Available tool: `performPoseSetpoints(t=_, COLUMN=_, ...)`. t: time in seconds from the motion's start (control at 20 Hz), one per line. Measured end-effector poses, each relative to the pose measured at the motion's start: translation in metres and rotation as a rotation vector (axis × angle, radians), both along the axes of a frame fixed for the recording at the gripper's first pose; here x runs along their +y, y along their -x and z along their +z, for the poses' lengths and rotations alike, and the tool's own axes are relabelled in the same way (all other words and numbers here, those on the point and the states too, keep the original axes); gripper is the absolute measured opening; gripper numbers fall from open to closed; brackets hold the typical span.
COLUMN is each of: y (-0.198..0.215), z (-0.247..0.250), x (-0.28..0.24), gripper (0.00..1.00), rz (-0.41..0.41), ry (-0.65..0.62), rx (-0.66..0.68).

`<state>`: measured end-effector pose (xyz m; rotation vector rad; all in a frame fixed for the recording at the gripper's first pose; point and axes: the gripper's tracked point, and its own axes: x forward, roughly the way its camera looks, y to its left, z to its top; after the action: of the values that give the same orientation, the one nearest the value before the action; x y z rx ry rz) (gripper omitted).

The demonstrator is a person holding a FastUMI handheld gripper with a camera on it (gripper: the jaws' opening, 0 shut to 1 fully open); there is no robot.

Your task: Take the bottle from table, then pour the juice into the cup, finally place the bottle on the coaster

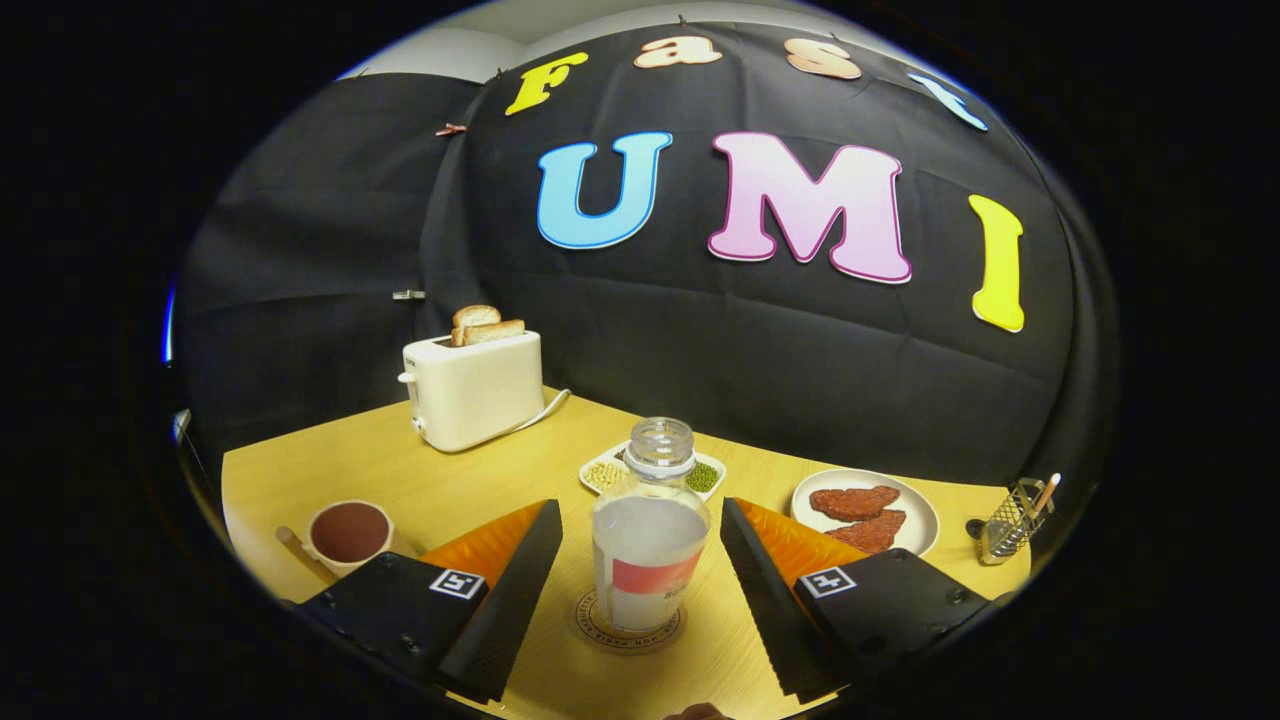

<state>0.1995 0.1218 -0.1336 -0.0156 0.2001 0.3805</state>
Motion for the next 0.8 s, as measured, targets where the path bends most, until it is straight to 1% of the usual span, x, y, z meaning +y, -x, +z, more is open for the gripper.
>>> performPoseSetpoints(t=0.15, y=0.018, z=0.024, x=-0.013, gripper=0.97, rz=-0.021, ry=0.008, rx=-0.023)
performPoseSetpoints(t=0.25, y=0.031, z=0.044, x=-0.03, gripper=0.97, rz=-0.073, ry=0.038, rx=-0.051)
performPoseSetpoints(t=0.4, y=0.058, z=0.084, x=-0.046, gripper=0.98, rz=-0.117, ry=0.033, rx=-0.105)
performPoseSetpoints(t=0.65, y=0.111, z=0.127, x=-0.092, gripper=0.97, rz=-0.261, ry=0.008, rx=-0.107)
performPoseSetpoints(t=0.8, y=0.149, z=0.152, x=-0.12, gripper=0.97, rz=-0.349, ry=-0.01, rx=-0.126)
